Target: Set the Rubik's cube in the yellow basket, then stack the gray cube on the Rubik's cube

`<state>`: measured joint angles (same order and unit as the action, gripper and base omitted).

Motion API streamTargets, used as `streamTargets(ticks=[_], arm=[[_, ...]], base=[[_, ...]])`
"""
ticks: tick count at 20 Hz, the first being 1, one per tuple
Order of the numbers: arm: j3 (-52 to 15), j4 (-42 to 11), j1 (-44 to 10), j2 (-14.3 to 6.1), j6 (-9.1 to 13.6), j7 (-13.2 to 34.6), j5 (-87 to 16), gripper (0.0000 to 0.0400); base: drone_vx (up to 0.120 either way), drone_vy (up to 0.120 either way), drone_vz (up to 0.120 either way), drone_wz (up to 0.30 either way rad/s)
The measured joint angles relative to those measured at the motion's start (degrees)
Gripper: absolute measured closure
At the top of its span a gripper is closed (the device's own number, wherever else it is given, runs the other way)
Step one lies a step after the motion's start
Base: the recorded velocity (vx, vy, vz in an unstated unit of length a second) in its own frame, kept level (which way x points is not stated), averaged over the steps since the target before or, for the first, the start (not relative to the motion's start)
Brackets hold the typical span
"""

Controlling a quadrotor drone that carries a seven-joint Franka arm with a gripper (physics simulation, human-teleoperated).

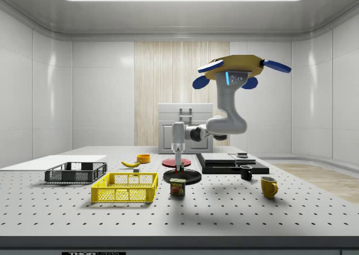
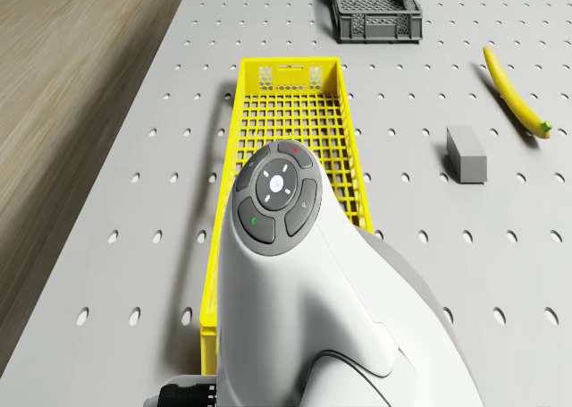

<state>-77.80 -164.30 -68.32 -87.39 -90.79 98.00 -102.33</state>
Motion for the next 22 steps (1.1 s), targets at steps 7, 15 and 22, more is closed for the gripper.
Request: streamTargets(ticks=[7, 15, 22], arm=[[-0.05, 0.01, -0.07, -0.32, -0.3, 0.06, 0.13, 0.0075], [-0.09, 0.03, -0.15, -0.65, -0.61, 0.11, 0.26, 0.0075], [-0.13, 0.04, -0.21, -0.91, -0.85, 0.16, 0.36, 0.0075]], base=[[0.12, 0.0, 0.0, 0.0], [0.12, 0.0, 0.0, 0.0], [0.12, 0.0, 0.0, 0.0]])
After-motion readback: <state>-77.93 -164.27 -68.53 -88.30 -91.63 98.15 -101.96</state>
